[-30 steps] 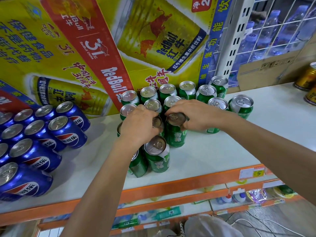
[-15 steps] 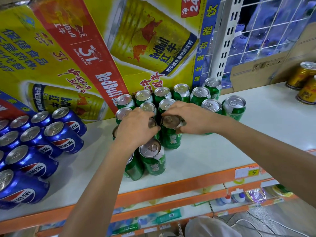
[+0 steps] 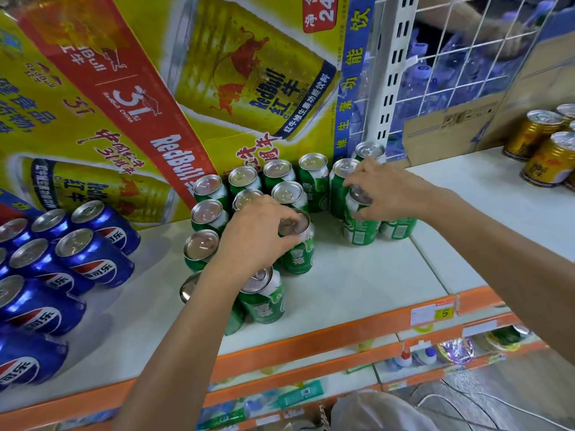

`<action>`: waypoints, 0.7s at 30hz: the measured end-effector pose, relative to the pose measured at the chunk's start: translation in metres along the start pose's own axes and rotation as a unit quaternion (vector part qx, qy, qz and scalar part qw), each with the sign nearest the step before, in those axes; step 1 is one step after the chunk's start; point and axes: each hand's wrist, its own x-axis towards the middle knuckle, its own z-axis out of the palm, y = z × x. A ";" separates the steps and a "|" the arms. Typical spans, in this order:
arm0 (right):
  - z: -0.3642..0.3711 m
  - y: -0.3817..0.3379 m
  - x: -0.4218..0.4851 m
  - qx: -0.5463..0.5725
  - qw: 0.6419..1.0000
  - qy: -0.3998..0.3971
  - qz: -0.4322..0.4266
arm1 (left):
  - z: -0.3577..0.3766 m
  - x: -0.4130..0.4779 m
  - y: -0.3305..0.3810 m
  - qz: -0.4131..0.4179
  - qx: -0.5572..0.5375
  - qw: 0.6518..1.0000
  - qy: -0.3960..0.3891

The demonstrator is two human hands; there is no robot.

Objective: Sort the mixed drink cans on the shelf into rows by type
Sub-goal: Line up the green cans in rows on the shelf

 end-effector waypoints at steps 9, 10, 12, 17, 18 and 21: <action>0.004 0.004 -0.011 -0.033 0.998 -0.009 -0.058 | 0.003 0.002 0.002 -0.025 -0.019 0.999 0.015; 0.003 0.004 -0.012 -0.036 0.997 -0.010 -0.074 | 0.004 0.001 0.002 -0.022 -0.019 0.999 0.019; 0.001 0.002 -0.016 -0.039 0.994 -0.018 -0.099 | 0.005 -0.002 0.000 -0.017 -0.010 0.999 0.026; -0.005 -0.013 -0.026 -0.016 0.981 -0.081 -0.176 | 0.005 -0.014 -0.005 -0.031 -0.008 0.998 0.060; -0.005 -0.018 -0.029 -0.010 0.978 -0.094 -0.188 | 0.005 -0.015 -0.004 -0.031 -0.003 0.998 0.063; -0.004 -0.036 -0.037 0.013 0.970 -0.099 -0.221 | 0.007 -0.012 0.002 -0.039 0.020 0.997 0.059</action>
